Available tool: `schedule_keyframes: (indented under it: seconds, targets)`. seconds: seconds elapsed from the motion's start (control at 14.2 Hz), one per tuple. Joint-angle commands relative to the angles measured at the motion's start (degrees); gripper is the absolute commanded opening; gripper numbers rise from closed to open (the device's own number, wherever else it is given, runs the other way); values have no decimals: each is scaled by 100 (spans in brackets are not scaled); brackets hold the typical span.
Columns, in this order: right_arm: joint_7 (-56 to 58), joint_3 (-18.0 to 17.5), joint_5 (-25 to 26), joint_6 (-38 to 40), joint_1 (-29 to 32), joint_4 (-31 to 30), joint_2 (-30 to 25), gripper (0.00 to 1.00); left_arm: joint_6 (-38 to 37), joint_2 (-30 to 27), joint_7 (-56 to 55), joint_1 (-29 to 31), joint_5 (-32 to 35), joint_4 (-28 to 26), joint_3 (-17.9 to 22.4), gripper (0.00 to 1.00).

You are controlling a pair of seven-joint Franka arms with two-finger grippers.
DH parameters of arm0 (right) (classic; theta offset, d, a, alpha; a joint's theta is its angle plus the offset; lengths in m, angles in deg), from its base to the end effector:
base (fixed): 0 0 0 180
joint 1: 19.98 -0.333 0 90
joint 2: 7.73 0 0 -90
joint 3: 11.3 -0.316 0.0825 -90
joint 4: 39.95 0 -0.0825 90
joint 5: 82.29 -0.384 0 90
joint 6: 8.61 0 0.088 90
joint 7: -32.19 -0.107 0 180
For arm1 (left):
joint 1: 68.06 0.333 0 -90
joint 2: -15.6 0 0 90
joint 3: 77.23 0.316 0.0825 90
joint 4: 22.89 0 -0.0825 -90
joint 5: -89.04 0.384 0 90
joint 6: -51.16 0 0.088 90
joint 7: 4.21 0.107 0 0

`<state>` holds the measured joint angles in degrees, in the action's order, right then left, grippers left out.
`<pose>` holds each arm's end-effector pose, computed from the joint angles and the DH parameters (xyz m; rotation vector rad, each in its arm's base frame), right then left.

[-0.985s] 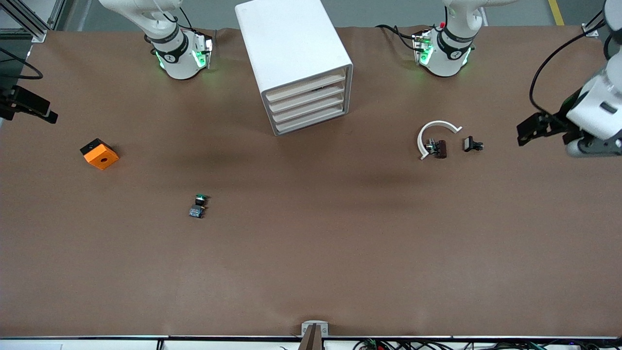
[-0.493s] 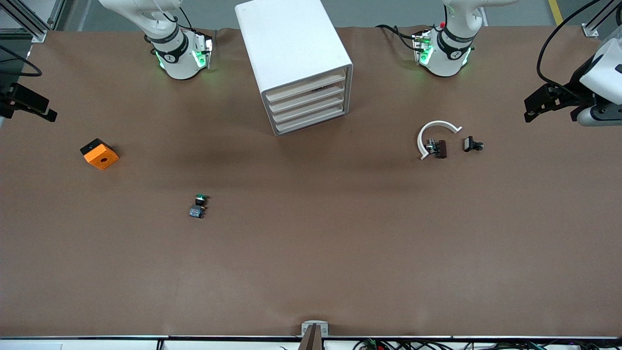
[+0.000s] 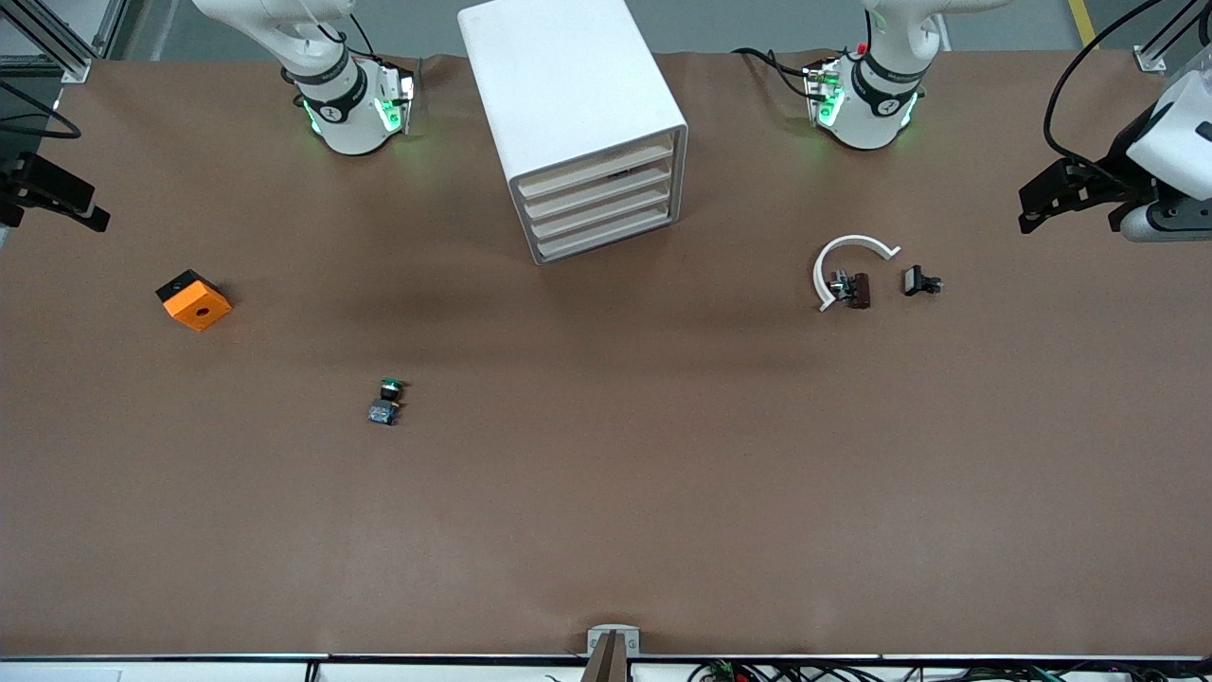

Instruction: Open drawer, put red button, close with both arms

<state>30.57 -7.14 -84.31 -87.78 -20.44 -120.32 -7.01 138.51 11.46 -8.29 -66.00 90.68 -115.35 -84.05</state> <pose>0.5366 -0.0301 0.6791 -3.1038 0.1348 0.0510 0.5255 -0.0430 0.6392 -3.1031 0.0162 0.0225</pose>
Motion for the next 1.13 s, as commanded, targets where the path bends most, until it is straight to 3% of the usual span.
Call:
schedule_keyframes:
  seconds: [0.0, 1.06]
  targets:
    - [57, -73, 61, -273, 63, -565, -448, 100, -95, -219, 13, -21, -76, -124, 67, 100]
    - [127, -142, 219, -336, 37, -805, -678, 100, -148, -351, 48, -30, -6, -256, 85, 100]
